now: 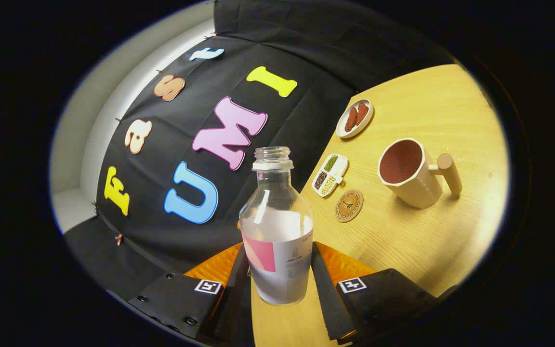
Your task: Take the bottle from table, then pour the juice into the cup, finally place the bottle on the coaster
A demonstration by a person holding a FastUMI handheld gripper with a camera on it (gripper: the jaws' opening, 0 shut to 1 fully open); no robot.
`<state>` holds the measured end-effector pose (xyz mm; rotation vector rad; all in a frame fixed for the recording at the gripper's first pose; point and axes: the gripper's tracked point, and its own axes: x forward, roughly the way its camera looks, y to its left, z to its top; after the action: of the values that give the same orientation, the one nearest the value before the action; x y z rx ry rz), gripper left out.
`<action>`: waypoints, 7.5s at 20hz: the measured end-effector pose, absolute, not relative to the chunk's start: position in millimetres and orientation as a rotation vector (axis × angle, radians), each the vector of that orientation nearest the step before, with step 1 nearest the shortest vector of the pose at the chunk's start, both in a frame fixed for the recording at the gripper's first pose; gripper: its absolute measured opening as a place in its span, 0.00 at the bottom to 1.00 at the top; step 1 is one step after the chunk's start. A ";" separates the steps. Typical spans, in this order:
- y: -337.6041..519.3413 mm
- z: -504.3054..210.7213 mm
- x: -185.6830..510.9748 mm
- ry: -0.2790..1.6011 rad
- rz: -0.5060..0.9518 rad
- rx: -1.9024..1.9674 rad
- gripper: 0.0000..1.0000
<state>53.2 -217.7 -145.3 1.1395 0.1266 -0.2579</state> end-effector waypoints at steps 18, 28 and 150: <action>-258.2 -168.8 80.8 -0.043 -0.375 1.549 0.72; -265.7 -175.9 90.0 -0.109 -0.423 1.675 0.72; -289.2 -168.9 77.6 -0.037 -0.707 1.090 0.73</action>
<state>77.6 -289.2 -168.9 1.0898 -0.0365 -0.7074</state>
